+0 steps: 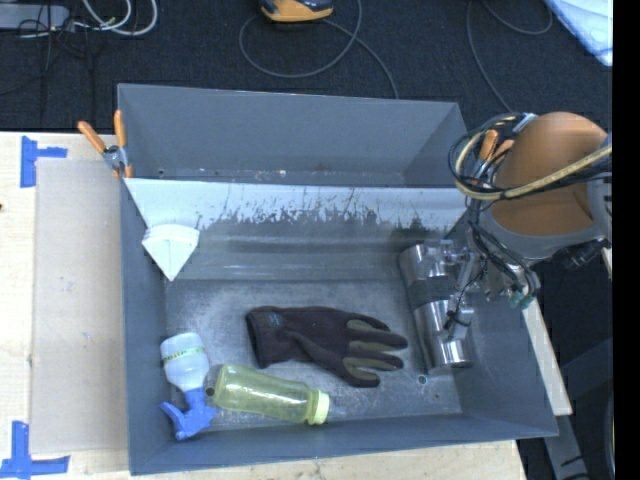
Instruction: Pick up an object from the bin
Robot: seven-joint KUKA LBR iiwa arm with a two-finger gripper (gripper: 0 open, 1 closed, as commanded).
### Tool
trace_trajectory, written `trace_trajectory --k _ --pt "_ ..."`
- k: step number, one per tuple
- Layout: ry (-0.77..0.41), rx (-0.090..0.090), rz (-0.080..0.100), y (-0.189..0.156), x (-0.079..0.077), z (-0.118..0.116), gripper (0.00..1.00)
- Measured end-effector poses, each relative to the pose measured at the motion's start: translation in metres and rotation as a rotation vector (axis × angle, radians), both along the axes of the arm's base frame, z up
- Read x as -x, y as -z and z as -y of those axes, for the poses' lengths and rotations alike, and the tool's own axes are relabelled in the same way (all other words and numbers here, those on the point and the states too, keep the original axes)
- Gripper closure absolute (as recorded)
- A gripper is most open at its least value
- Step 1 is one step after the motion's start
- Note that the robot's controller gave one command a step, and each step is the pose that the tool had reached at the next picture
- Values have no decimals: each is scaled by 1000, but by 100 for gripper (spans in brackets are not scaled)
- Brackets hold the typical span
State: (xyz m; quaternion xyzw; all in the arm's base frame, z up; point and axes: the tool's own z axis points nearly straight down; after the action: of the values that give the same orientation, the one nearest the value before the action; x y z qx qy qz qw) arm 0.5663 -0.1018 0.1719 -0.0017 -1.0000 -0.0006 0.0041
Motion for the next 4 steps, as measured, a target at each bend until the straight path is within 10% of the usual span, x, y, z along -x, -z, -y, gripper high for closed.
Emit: trace_trajectory --k 2,4 --pt "-33 -1 0 -53 -26 17 0" --pt "-112 -2 3 21 -6 -27 0"
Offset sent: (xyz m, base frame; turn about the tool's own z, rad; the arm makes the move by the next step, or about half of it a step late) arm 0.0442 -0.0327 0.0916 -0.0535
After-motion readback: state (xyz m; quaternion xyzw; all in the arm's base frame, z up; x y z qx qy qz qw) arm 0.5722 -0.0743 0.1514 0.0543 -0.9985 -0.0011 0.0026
